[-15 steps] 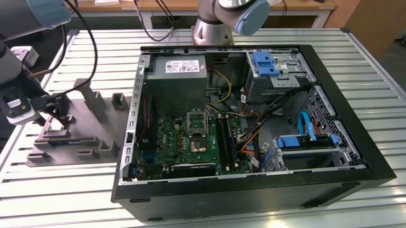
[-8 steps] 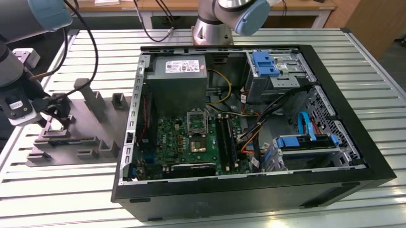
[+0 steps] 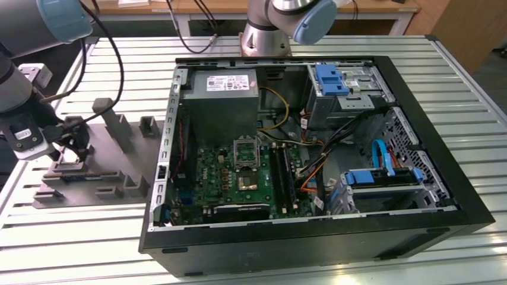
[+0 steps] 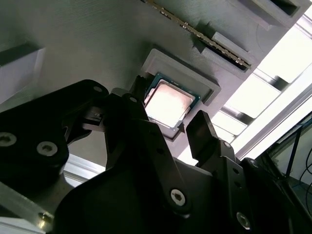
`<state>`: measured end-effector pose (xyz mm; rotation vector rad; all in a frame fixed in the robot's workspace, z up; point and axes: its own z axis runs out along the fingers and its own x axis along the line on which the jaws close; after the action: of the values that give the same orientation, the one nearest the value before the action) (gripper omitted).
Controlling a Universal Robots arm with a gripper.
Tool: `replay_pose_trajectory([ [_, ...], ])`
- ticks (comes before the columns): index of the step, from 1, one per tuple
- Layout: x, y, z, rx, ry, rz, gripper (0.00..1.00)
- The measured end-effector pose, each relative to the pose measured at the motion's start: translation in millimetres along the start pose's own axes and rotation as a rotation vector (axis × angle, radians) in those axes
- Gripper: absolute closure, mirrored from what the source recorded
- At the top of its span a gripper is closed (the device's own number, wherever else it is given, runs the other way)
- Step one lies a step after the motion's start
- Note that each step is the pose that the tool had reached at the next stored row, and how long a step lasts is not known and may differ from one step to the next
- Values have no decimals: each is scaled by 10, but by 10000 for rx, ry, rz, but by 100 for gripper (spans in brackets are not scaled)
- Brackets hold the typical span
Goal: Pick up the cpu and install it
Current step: 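Pick up the cpu and move it towards the insertion slot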
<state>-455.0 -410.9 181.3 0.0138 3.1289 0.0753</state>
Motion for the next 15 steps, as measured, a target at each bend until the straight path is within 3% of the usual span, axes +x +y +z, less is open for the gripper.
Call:
replay_pose_trajectory([
  [15, -2, -10, 8, 6, -1, 2, 40],
])
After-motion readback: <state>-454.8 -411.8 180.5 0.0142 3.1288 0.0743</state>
